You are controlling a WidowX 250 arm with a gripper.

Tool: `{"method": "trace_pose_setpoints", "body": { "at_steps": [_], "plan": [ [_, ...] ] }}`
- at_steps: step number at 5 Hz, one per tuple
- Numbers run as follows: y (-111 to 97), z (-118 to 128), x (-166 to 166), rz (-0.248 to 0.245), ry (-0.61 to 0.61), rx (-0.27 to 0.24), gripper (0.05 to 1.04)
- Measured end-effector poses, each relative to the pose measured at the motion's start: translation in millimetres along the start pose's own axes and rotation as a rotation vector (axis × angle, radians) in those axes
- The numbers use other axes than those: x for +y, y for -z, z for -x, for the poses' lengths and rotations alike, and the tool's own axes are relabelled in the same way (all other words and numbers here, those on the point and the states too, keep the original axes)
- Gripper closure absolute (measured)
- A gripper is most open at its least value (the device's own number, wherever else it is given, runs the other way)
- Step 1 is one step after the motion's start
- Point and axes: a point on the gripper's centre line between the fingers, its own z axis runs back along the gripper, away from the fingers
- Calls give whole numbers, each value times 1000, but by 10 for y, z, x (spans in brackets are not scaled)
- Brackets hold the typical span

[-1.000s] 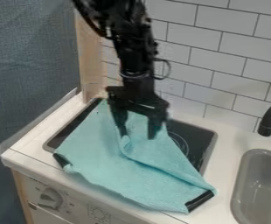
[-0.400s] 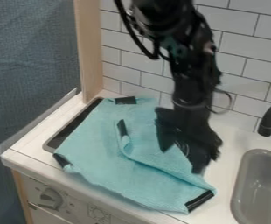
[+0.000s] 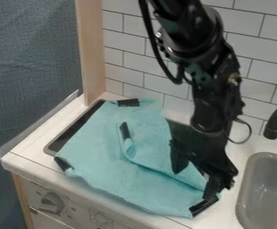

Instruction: Fold the cloth from bottom right to top left

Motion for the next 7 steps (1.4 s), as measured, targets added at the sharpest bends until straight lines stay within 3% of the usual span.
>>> {"method": "trace_pose_setpoints", "body": {
  "at_steps": [2,4,6,7],
  "plan": [
    [264,32,-177,4,44,49,84],
    [443,12,-211,-40,64,92,140],
    [456,-4,-205,-47,59,91,674],
    [443,-8,-226,-33,66,85,835]
  ]
}}
